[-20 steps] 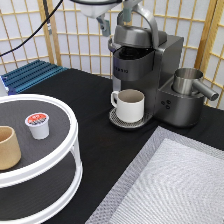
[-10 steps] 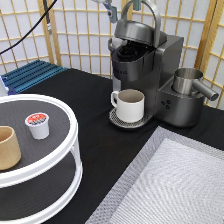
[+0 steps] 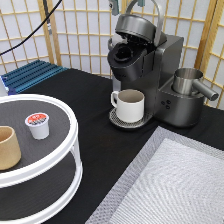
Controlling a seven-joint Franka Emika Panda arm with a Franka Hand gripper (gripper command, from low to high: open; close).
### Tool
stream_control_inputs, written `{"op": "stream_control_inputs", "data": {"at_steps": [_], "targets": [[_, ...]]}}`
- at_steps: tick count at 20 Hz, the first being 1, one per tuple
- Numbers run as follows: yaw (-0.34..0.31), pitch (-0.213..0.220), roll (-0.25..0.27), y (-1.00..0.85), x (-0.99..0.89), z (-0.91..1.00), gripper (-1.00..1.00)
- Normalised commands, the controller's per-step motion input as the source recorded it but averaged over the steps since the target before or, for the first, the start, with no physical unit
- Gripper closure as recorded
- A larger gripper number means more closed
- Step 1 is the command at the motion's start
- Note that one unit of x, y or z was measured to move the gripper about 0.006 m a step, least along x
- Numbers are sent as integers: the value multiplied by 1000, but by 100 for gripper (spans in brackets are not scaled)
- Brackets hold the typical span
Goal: Make coffee
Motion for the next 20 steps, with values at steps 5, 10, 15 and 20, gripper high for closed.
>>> {"op": "stream_control_inputs", "data": {"at_steps": [5,10,15,20], "targets": [[-37,111,-162,677,319,282,-100],[-16,144,-121,555,331,367,-100],[-8,153,-43,259,253,715,-100],[-4,126,124,-486,143,739,-100]]}}
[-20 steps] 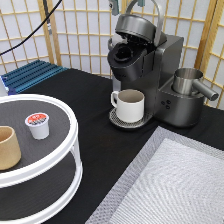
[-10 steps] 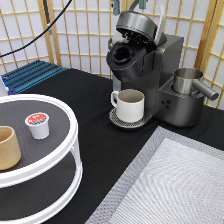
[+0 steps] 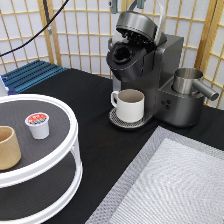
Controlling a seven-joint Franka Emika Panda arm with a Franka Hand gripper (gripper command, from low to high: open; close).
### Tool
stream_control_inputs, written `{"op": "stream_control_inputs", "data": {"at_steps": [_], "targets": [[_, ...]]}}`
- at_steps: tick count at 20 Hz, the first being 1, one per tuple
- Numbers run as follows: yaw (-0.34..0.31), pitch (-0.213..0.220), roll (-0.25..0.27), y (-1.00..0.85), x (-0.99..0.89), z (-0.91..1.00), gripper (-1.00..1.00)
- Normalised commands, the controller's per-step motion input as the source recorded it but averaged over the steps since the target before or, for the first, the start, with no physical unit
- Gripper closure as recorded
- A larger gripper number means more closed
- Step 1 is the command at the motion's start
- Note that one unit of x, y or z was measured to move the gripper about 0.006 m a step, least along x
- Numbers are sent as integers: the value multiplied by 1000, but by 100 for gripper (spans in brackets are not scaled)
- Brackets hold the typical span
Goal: Make coffee
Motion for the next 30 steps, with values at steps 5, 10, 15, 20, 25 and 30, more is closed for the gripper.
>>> {"op": "stream_control_inputs", "data": {"at_steps": [5,10,15,20,25,30], "targets": [[0,62,204,-856,-2,660,-100],[0,-4,166,-907,-77,621,-100],[15,-95,17,-975,-183,287,-100],[10,-170,-74,-963,-282,-233,-100],[-19,-91,-67,-902,-419,-693,-100],[-240,-44,-25,-333,-423,-407,-100]]}}
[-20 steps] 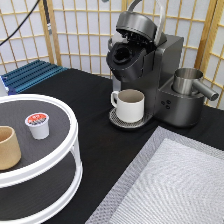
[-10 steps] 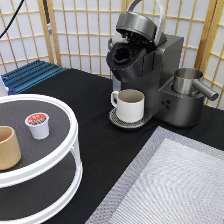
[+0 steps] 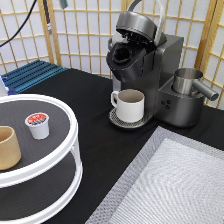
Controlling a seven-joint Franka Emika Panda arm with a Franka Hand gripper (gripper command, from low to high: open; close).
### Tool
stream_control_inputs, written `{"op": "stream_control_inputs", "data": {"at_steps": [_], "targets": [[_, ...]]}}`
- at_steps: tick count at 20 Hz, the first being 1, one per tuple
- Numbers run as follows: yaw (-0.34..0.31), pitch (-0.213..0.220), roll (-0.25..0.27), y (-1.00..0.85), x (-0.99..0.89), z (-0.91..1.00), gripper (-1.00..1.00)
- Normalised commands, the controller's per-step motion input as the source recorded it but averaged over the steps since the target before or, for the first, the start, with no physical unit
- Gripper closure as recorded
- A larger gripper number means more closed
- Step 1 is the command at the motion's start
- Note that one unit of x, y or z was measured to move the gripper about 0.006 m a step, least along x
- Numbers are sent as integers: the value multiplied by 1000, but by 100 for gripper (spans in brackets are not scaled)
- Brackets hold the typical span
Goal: Make coffee
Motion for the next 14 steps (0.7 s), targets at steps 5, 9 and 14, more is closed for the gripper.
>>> {"op": "stream_control_inputs", "data": {"at_steps": [5,9,14], "targets": [[-272,-97,-23,-320,-244,-361,-100],[-288,-87,-34,-271,-177,-289,-100],[-276,-27,-118,-200,-181,-217,-100]]}}
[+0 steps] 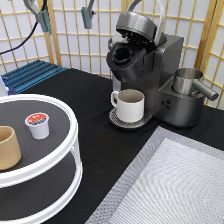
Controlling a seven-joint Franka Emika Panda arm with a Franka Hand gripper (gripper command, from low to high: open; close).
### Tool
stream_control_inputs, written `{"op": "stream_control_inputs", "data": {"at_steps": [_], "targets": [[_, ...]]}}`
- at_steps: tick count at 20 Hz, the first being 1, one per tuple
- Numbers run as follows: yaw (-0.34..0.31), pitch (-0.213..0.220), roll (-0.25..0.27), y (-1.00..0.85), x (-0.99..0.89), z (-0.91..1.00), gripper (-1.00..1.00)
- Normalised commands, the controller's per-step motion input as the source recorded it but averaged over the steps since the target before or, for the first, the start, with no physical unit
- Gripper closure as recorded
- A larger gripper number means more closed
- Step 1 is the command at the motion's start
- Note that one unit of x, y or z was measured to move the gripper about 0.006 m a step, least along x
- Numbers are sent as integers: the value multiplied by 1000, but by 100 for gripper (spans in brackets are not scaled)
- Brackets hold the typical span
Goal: Make coffee
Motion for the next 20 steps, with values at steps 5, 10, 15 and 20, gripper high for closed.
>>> {"op": "stream_control_inputs", "data": {"at_steps": [5,10,15,20], "targets": [[-261,29,-200,-70,-239,-107,-100],[-215,-7,-203,-94,-330,-286,-100],[-43,-123,-87,-154,-414,-433,-100],[123,-155,6,-248,-308,-483,-100]]}}
